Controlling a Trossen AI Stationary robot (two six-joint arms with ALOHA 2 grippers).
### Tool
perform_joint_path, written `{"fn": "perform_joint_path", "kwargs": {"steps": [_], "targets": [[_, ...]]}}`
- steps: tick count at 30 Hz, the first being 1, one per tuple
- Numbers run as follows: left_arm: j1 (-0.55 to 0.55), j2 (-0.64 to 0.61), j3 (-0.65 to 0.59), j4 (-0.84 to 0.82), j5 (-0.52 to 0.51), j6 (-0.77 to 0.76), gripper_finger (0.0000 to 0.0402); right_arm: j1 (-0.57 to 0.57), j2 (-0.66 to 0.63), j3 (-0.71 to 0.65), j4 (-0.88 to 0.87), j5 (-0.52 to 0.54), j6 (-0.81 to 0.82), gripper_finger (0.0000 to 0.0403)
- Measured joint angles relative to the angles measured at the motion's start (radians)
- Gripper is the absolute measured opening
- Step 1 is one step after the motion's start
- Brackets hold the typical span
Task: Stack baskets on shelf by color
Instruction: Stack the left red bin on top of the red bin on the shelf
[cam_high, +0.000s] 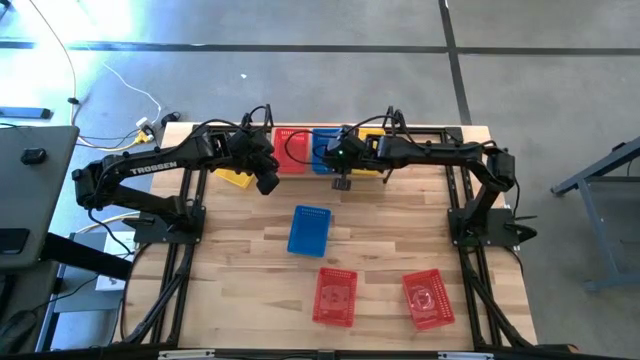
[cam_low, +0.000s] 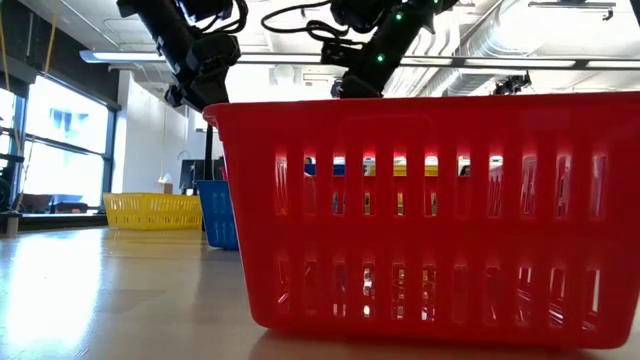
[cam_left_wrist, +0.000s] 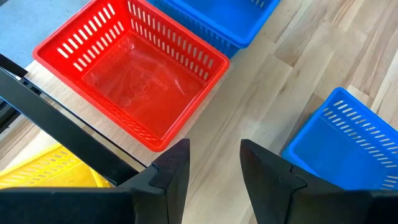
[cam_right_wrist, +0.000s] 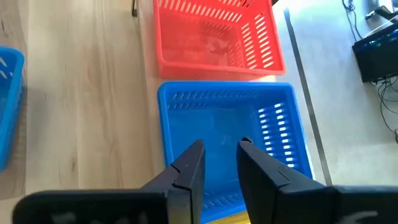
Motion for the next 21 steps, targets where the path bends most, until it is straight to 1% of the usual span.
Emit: {"fn": "perform_joint_path", "kwargs": {"steps": [6, 10, 16, 18, 21], "targets": [[0.0, 0.0, 0.0, -0.013, 0.001, 0.0, 0.0131, 0.006, 0.0, 0.061, -0.042, -0.007, 0.068, 0.008], [-0.001, 0.0, 0.0, -0.049, 0.04, 0.0, 0.0131, 0.029, 0.0, 0.118, -0.148, -0.012, 0.161, 0.008], [-0.041, 0.0, 0.0, -0.101, 0.057, -0.001, 0.0131, 0.08, -0.001, 0.172, -0.326, -0.036, 0.361, 0.008], [-0.069, 0.0, 0.0, -0.107, 0.083, -0.003, 0.0131, 0.1, -0.001, 0.176, -0.371, -0.06, 0.435, 0.008], [-0.124, 0.0, 0.0, -0.106, 0.126, -0.003, 0.0131, 0.136, 0.0, 0.181, -0.396, -0.061, 0.549, 0.008]]}}
